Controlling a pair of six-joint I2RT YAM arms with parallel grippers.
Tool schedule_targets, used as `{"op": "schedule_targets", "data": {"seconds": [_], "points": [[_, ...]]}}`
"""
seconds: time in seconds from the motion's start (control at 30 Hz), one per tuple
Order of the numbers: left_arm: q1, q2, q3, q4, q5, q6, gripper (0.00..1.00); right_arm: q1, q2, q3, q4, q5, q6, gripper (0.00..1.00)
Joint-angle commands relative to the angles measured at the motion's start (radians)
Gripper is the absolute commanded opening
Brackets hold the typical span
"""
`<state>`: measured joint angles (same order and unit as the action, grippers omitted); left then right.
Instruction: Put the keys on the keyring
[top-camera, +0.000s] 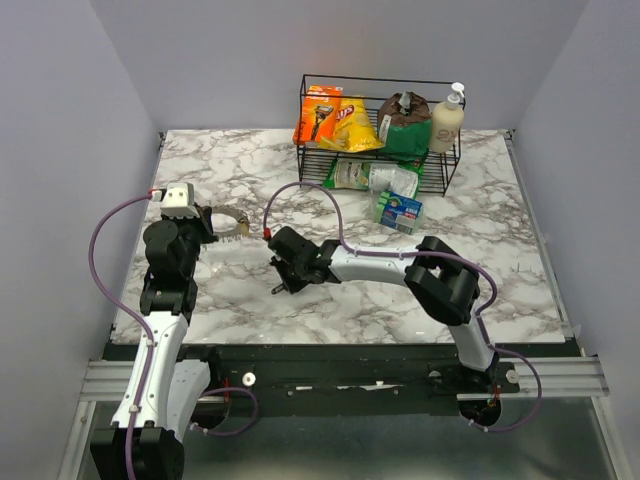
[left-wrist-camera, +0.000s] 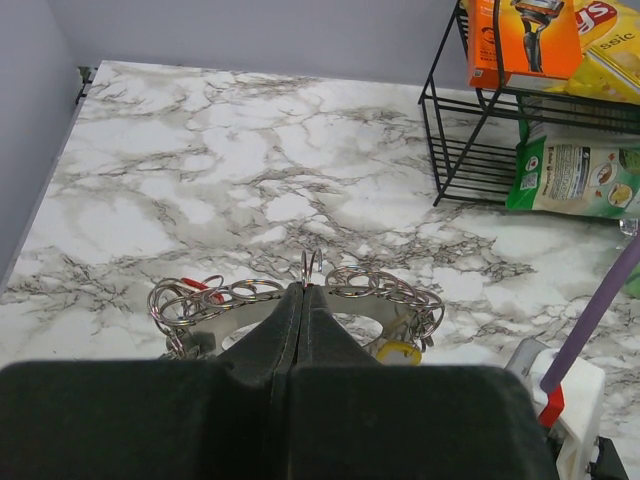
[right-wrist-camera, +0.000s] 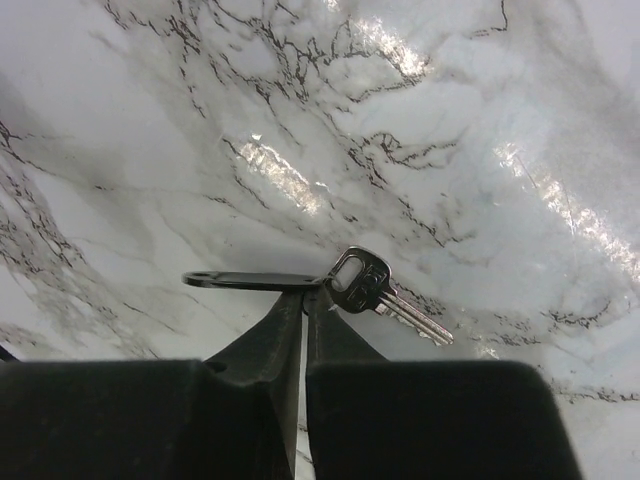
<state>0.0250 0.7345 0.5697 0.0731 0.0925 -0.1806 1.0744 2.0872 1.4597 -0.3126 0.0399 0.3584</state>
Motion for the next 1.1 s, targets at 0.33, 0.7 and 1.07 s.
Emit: {"op": "schedule_targets", "data": {"seconds": [0.33, 0.7, 1.07], "points": [[0.004, -0.026, -0.007, 0.070, 0.038, -0.005, 0.00, 0.007, -0.144, -0.096, -0.048, 0.100, -0.015, 0.01], [-0.003, -0.015, -0.013, 0.086, 0.078, 0.000, 0.00, -0.016, -0.237, -0.274, -0.062, 0.170, 0.030, 0.01], [-0.020, 0.049, -0.022, 0.166, 0.331, -0.010, 0.00, -0.106, -0.375, -0.493, 0.073, 0.072, 0.088, 0.01]]}}
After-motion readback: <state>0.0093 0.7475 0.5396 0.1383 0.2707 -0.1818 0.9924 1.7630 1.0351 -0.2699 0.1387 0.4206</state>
